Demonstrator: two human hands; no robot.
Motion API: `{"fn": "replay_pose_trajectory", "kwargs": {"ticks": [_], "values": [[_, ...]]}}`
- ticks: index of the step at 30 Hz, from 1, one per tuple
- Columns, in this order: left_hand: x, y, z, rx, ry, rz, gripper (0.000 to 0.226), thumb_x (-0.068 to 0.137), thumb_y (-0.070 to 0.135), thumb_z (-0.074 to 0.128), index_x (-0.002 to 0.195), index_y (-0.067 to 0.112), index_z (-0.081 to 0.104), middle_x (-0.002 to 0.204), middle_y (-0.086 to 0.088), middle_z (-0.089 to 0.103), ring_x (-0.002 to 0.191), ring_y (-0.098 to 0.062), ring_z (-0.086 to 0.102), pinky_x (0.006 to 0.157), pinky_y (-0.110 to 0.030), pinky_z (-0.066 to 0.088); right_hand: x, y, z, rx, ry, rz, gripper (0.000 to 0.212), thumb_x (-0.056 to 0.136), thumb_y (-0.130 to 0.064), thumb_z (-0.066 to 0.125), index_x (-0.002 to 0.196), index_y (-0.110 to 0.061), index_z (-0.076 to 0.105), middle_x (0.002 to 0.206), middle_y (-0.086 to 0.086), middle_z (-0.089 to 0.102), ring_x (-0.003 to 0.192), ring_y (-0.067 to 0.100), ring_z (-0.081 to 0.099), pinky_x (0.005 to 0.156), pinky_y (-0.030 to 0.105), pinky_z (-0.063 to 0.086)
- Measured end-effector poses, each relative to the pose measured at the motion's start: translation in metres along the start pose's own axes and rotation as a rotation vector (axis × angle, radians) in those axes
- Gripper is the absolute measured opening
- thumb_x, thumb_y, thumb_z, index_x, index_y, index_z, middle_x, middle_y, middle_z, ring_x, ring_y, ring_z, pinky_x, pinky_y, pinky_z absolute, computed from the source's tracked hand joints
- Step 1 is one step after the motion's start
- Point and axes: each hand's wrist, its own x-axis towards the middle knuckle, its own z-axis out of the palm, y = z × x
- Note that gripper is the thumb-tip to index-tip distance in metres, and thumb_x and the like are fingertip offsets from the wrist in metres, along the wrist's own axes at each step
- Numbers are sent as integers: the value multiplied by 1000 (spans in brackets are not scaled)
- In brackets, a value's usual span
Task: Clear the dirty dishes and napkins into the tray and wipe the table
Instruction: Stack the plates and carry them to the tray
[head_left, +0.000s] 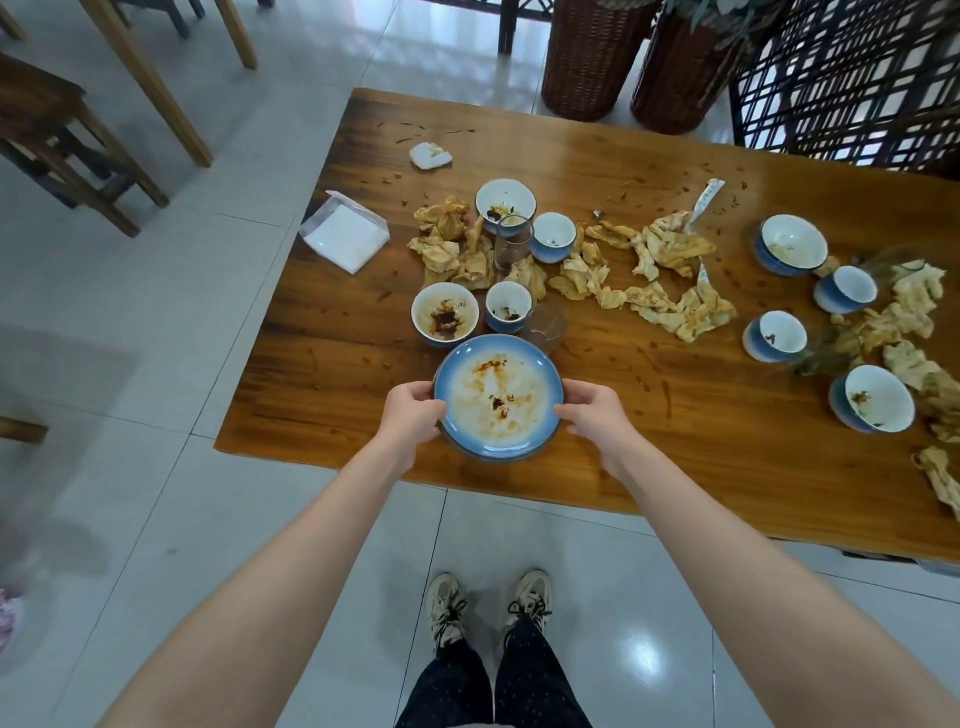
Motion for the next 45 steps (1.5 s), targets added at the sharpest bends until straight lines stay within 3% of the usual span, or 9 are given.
{"fn": "replay_pose_trajectory", "kwargs": {"ticks": [5, 10, 16, 21, 27, 33, 36, 43, 45], "values": [[2, 2, 1, 7, 18, 3, 49, 88, 1, 63, 134, 8, 49, 122, -7, 54, 105, -18, 50, 79, -30, 48, 5, 2, -1, 32, -4, 32, 46, 92, -4, 57, 137, -10, 49, 131, 5, 58, 122, 20, 51, 99, 35, 44], [6, 2, -2, 28, 35, 18, 48, 88, 1, 62, 134, 7, 49, 119, -5, 53, 104, -17, 49, 79, -29, 47, 8, 2, 3, 19, -22, 40, 47, 92, -5, 58, 138, -11, 49, 132, 5, 57, 122, 20, 51, 95, 34, 43], [10, 1, -6, 90, 9, 51, 47, 89, 5, 62, 135, 9, 50, 130, -7, 55, 106, -15, 46, 86, -30, 43, 11, 2, 4, 7, -16, 32, 47, 93, -7, 58, 138, -12, 48, 135, 2, 54, 122, 18, 48, 91, 32, 41], [9, -1, -10, 117, -12, 84, 47, 92, 7, 59, 139, 9, 49, 137, -7, 54, 127, -24, 47, 98, -36, 43, 16, 4, 6, -4, -2, 32, 45, 93, -9, 57, 137, -14, 49, 138, 2, 52, 129, 21, 44, 104, 40, 38], [11, -10, -15, 109, -56, 116, 50, 95, 7, 54, 143, 18, 43, 143, -3, 47, 131, -23, 44, 103, -43, 42, 20, 10, 7, 45, 34, 43, 53, 91, -10, 61, 140, -22, 46, 142, 2, 47, 131, 22, 42, 108, 44, 38], [12, -19, -11, 54, -123, 122, 58, 96, 18, 58, 148, 25, 33, 150, 0, 37, 134, -22, 41, 99, -42, 46, 21, 18, 16, 126, 62, 50, 61, 90, -9, 63, 143, -27, 40, 137, 0, 47, 119, 18, 47, 91, 36, 47], [15, -22, -9, 25, -149, 102, 56, 97, 21, 56, 148, 25, 33, 150, 2, 38, 132, -20, 43, 95, -40, 49, 21, 25, 19, 180, 59, 56, 57, 91, -9, 61, 141, -27, 42, 131, -2, 49, 114, 15, 48, 91, 39, 49], [18, -31, -9, -87, -179, 116, 52, 97, 22, 55, 146, 27, 38, 130, 13, 49, 108, -8, 52, 85, -30, 53, 20, 30, 24, 308, 34, 44, 50, 92, -7, 59, 137, -27, 48, 122, -6, 53, 110, 15, 54, 62, 25, 56], [18, -33, -9, -109, -182, 131, 54, 95, 19, 58, 145, 26, 40, 127, 15, 50, 101, -6, 55, 73, -22, 55, 21, 30, 25, 304, 44, 26, 51, 91, -5, 60, 136, -26, 49, 119, -7, 53, 107, 14, 55, 59, 22, 55]]}}
